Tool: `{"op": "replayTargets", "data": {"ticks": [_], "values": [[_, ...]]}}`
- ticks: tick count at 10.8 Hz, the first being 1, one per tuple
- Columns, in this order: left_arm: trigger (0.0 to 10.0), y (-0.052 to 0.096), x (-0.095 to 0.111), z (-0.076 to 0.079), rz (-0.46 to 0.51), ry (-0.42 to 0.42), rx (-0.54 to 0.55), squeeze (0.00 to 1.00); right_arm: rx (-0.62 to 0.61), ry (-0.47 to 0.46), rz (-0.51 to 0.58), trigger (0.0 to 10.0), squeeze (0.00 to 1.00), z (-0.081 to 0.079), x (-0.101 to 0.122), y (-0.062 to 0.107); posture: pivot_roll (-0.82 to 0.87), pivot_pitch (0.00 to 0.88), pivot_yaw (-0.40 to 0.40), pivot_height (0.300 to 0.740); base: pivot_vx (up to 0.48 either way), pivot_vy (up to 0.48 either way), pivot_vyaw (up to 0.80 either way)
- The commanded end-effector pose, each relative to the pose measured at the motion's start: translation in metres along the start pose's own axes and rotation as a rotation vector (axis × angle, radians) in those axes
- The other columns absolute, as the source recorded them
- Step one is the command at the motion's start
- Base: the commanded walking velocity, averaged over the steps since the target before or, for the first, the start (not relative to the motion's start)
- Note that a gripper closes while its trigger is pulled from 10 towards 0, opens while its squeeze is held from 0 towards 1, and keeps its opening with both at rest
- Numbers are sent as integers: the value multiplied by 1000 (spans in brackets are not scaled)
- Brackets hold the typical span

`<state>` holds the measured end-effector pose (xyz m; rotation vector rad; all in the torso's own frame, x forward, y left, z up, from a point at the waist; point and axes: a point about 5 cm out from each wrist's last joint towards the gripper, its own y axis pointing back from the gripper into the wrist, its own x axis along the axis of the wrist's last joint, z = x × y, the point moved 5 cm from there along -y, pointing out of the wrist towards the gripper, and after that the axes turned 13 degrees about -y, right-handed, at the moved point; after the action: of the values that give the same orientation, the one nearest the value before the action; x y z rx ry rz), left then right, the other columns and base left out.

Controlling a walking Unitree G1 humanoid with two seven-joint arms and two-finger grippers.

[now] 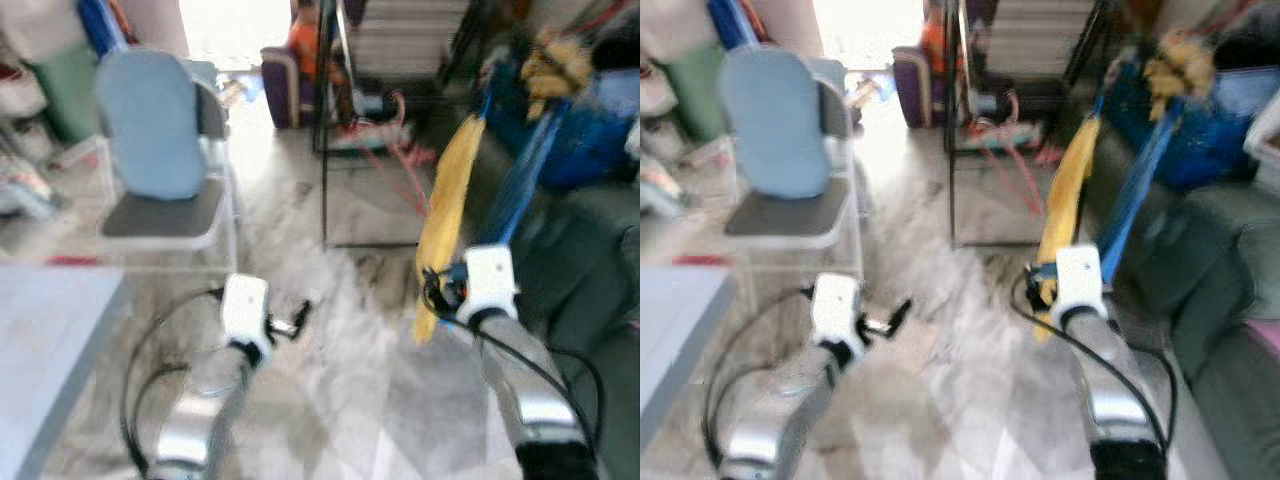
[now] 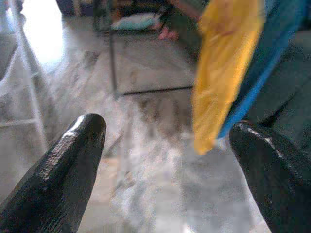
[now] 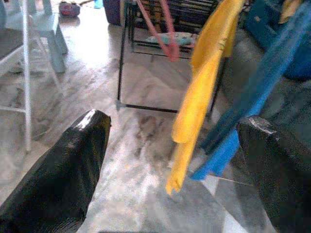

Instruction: Hang hanger

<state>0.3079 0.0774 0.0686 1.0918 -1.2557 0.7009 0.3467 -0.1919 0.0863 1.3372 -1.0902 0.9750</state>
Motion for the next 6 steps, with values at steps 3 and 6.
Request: {"op": "replayTargets", "data": {"ticks": [3,6], "values": [[10000,-2,12,-4,43,-11,3,0,25,-4,17,10000,0,-9,7,-3,-67,0,-31,740,0,0,0],[10000,-2,13,-2,54,0,-4,0,39,-1,13,10000,0,-12,6,-3,-66,0,-33,740,0,-164,0]]}}
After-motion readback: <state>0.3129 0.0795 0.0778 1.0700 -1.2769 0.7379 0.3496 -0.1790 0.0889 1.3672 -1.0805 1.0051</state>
